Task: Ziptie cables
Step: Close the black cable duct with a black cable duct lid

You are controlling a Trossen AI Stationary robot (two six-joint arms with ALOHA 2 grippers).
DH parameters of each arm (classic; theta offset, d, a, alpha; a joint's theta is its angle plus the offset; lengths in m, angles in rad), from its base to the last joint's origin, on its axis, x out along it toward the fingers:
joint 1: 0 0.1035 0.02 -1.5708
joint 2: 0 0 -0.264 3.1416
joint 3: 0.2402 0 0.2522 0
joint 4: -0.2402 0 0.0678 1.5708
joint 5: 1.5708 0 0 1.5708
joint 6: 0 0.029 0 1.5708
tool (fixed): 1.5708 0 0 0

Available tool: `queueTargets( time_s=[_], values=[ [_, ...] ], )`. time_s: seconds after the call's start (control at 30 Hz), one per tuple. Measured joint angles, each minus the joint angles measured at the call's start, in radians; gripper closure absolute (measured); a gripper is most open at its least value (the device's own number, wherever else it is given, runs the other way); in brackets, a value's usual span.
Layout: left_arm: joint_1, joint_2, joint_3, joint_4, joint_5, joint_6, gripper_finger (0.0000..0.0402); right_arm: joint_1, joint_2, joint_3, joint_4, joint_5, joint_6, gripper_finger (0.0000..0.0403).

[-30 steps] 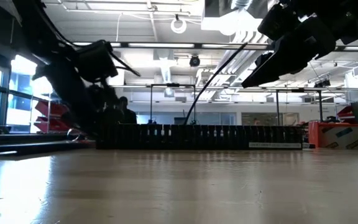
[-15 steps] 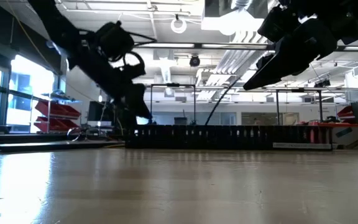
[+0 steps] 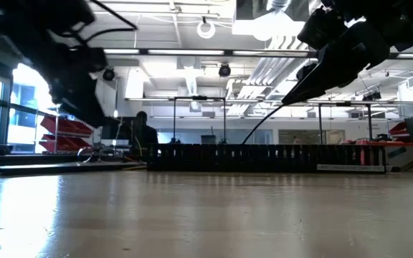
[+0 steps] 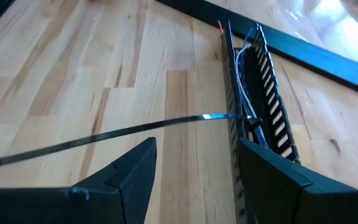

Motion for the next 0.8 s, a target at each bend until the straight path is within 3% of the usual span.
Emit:
queueTargets(
  time_s=[0.2, 0.37, 0.57, 0.8],
  values=[
    [-0.129, -0.026, -0.113, 0.053, 0.004, -0.258, 0.0158, -0.001, 0.0, 0.0, 0.014, 0.007, -0.004, 0.0199],
    [-0.177, 0.019, -0.164, 0.115, 0.013, -0.268, 0.0145, -0.002, 0.0, 0.0, 0.031, 0.011, -0.015, 0.0199],
    [-0.204, 0.098, -0.168, 0.171, -0.051, -0.269, 0.0121, -0.003, 0.0, 0.0, 0.031, 0.011, -0.01, 0.0199],
    [-0.213, 0.279, -0.166, 0.266, -0.084, -0.298, 0.0096, -0.003, 0.0, 0.0, 0.031, 0.011, -0.009, 0.0199]
  ],
)
